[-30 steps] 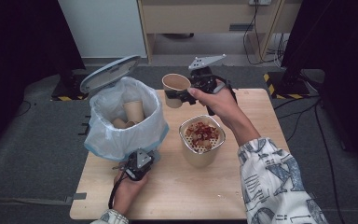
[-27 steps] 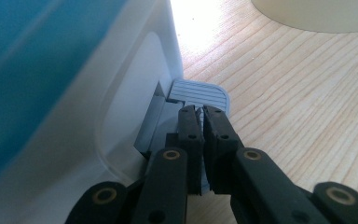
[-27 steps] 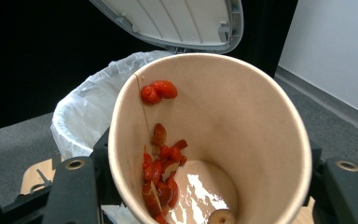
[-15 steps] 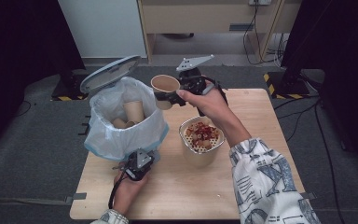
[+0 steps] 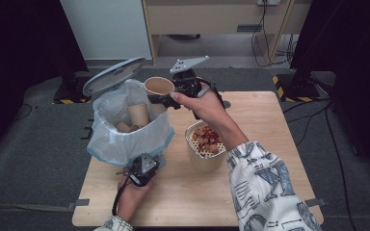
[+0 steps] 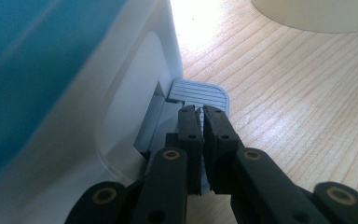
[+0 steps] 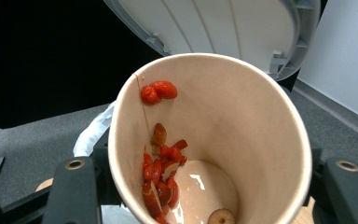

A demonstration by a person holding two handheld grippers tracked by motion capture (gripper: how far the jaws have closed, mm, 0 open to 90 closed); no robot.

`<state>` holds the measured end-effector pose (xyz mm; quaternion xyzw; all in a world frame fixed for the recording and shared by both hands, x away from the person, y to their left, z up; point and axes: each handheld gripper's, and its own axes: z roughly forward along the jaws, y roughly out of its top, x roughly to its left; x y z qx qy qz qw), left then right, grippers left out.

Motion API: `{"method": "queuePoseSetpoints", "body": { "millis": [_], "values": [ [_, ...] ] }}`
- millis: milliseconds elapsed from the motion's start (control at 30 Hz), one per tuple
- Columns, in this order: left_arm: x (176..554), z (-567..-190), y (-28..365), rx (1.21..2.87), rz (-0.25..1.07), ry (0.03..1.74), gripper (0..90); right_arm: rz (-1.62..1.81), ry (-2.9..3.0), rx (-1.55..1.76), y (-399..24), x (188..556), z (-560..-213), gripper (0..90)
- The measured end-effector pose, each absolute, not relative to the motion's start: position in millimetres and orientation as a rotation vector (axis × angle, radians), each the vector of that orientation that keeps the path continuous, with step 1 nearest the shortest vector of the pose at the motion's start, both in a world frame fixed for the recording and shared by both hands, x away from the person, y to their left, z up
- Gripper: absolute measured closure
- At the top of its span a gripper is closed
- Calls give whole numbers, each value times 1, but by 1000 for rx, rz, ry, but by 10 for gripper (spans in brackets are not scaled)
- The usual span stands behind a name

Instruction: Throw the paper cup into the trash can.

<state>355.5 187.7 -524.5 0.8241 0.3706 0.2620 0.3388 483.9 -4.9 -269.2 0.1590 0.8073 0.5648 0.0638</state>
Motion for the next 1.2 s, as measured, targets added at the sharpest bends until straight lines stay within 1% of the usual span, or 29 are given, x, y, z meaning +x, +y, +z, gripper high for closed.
{"method": "queuePoseSetpoints", "body": {
  "millis": [367, 533, 600, 633, 667, 700, 733, 833, 1000, 1200],
  "values": [
    [355, -524, 188, 2147, 681, 965, 847, 1698, 2455, 461, 19, 486, -270, 344],
    [355, -524, 188, 2146, 680, 966, 846, 1670, 2469, 448, 34, 488, -276, 324],
    [355, -524, 188, 2146, 679, 964, 846, 1639, 2461, 433, 40, 488, -280, 290],
    [355, -525, 188, 2144, 677, 964, 846, 1621, 2451, 411, 43, 487, -282, 250],
    [355, -525, 188, 2144, 676, 964, 846, 1620, 2434, 403, 46, 487, -284, 160],
    [355, -525, 188, 2145, 678, 962, 846, 1632, 2420, 399, 48, 487, -286, 125],
    [355, -525, 188, 2145, 677, 963, 845, 1646, 2425, 394, 48, 486, -287, 133],
    [355, -525, 188, 2146, 679, 962, 846, 1644, 2417, 407, 45, 487, -287, 117],
    [355, -525, 188, 2145, 680, 963, 846, 1643, 2396, 457, 30, 490, -286, 128],
    [355, -525, 188, 2144, 678, 963, 846, 1619, 2392, 502, 13, 492, -291, 115]
  ]
}}
